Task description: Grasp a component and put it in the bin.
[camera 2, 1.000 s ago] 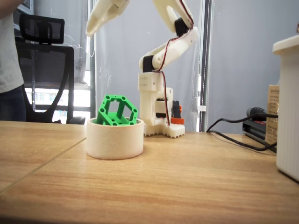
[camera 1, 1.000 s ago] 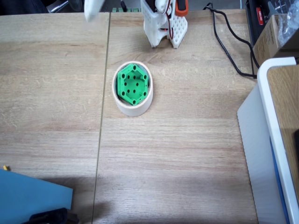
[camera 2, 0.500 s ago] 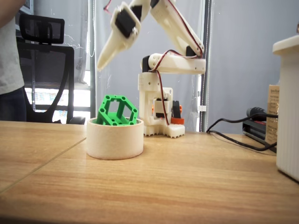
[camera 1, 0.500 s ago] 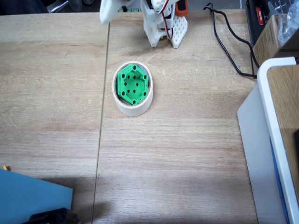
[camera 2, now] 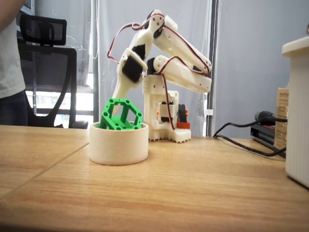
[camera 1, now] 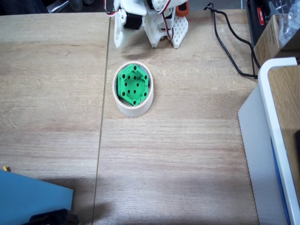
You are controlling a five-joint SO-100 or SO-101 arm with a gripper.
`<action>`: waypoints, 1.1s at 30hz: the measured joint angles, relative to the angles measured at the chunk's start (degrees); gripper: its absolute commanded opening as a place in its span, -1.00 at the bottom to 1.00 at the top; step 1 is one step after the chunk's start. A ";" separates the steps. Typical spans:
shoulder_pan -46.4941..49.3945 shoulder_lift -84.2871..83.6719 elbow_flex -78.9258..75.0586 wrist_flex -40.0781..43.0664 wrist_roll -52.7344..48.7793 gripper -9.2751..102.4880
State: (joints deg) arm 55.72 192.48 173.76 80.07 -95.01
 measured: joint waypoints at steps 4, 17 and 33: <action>0.00 0.53 3.08 0.00 0.00 -0.83; -0.18 0.62 10.81 -0.88 0.44 -0.83; -0.18 0.62 11.43 -0.88 0.44 -0.82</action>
State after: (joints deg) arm 55.55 193.10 185.19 79.19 -94.57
